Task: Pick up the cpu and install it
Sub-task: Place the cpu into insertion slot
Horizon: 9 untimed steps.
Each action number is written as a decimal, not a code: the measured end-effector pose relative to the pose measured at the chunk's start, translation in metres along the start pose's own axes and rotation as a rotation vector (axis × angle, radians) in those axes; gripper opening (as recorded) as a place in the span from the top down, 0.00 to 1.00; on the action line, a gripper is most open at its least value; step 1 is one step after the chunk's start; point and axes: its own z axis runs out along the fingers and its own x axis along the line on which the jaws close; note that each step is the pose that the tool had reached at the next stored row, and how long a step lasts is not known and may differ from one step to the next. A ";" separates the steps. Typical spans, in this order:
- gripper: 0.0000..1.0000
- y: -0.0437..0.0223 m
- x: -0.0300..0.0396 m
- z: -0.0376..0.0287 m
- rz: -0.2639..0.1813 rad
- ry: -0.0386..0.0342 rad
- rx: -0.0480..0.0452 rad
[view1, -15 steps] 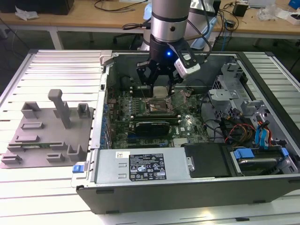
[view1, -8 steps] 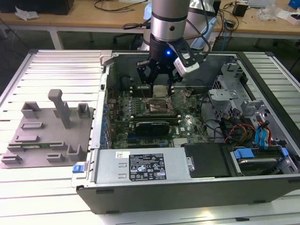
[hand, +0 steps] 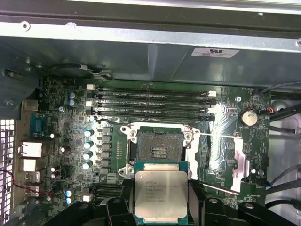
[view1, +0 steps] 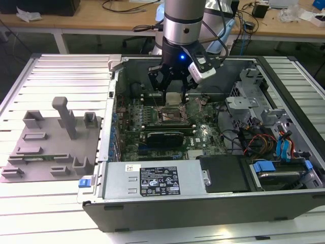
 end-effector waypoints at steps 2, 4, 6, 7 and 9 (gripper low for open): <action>0.45 0.0000 0.0000 0.0000 0.000 0.0000 0.0000; 0.45 0.0001 0.0000 0.0000 0.000 0.0000 0.0000; 0.45 0.0001 0.0000 0.0001 0.038 -0.0003 0.0002; 0.45 0.0001 -0.0001 0.0001 0.053 -0.0004 0.0005; 0.45 0.0001 0.0000 0.0003 0.095 -0.0008 0.0008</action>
